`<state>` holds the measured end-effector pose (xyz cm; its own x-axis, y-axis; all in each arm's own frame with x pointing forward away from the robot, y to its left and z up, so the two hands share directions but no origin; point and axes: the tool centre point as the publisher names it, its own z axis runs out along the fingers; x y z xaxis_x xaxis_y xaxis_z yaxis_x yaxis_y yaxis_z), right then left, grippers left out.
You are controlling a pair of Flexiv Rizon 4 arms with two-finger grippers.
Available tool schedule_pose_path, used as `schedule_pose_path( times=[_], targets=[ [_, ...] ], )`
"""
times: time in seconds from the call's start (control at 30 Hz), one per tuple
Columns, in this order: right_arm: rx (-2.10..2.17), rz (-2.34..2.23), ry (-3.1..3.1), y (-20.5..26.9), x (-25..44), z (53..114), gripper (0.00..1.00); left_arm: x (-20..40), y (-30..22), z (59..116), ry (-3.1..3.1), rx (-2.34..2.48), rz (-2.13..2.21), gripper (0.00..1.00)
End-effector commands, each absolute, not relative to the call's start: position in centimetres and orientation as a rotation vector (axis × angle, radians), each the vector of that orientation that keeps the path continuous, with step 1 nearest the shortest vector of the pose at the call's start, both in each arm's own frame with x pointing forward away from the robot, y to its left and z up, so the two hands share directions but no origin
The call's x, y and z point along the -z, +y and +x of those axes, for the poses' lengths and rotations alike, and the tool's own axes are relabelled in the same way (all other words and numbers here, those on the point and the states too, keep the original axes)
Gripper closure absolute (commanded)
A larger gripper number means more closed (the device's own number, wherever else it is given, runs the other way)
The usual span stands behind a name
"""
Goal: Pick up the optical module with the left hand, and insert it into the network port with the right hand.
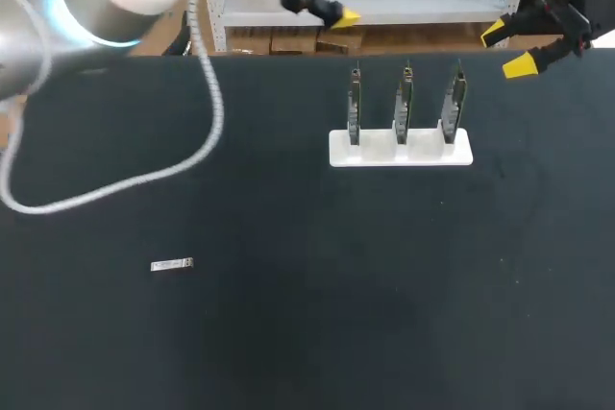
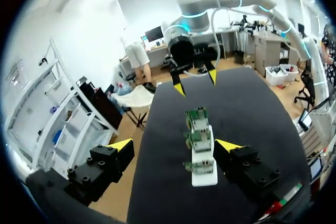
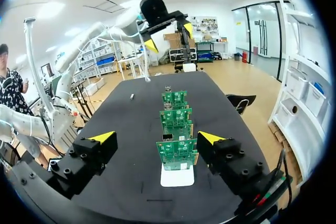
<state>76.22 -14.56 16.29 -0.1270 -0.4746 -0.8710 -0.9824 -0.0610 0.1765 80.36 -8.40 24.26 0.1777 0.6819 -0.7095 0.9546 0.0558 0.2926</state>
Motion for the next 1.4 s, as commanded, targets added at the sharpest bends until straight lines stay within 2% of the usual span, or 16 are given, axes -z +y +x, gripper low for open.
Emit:
schedule_pose_path(
  times=[0.03, 0.27, 0.57, 1.2, 1.3, 1.4],
  targets=[
    [-1.129, -1.566, 1.641, -14.5, -16.3, 76.0, 0.00, -27.2, -1.5, 75.5, 1.807, 0.040, 1.604, 0.00],
    [-1.129, -1.566, 1.641, -14.5, -16.3, 76.0, 0.00, -26.3, 5.1, 72.0, 2.011, -0.100, 1.501, 0.00],
    [-1.129, -1.566, 1.641, -14.5, -16.3, 76.0, 0.00, -23.1, 10.4, 68.4, 2.280, -0.064, 1.440, 0.00],
    [-1.129, -1.566, 1.641, -14.5, -16.3, 76.0, 0.00, -22.8, 10.6, 68.1, 2.289, -0.053, 1.437, 0.00],
    [-1.129, -1.566, 1.641, -14.5, -16.3, 76.0, 0.00, -21.2, 9.4, 68.1, 2.316, -0.080, 1.525, 0.00],
    [-1.129, -1.566, 1.641, -14.5, -16.3, 76.0, 0.00, -19.3, 10.5, 67.0, 2.368, -0.084, 1.551, 0.00]
  ],
)
